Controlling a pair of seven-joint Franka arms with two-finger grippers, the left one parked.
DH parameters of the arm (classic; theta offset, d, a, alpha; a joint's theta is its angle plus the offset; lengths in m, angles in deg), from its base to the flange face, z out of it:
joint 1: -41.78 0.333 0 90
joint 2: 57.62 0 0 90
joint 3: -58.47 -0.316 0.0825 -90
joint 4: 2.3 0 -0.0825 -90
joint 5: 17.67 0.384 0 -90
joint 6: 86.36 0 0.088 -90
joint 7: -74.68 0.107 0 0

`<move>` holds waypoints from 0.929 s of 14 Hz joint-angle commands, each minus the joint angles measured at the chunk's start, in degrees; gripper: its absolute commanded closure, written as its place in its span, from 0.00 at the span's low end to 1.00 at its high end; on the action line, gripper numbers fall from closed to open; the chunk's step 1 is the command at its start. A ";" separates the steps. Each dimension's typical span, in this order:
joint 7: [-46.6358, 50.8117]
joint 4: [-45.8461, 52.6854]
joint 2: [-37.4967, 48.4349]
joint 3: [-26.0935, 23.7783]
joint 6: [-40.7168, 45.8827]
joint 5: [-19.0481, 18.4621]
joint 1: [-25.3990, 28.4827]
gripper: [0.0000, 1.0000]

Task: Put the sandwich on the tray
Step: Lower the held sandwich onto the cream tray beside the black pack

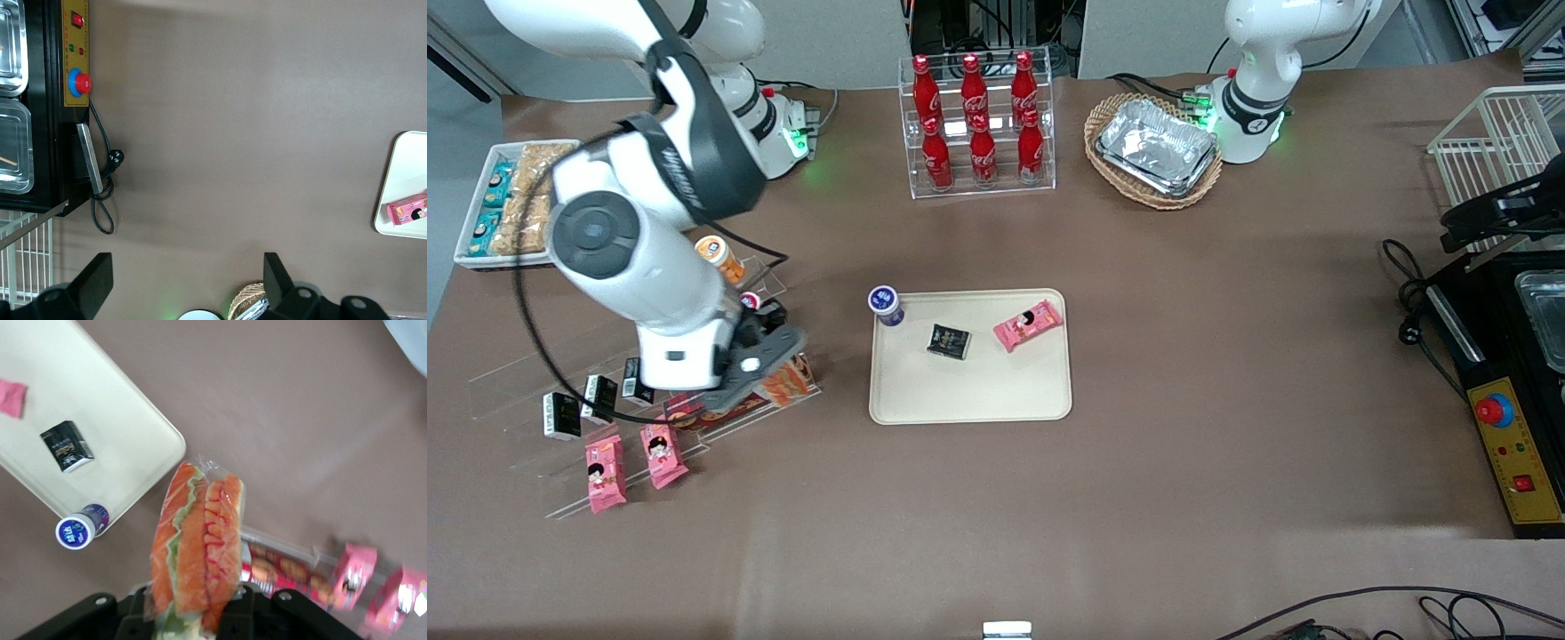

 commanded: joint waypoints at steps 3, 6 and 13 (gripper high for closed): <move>-14.50 0.98 -5.07 -0.25 -7.89 -0.09 5.81 0.62; -17.74 0.98 -8.85 -0.16 -10.44 -0.61 9.42 0.63; -19.25 0.98 -16.76 -0.07 -16.68 -1.49 14.96 0.63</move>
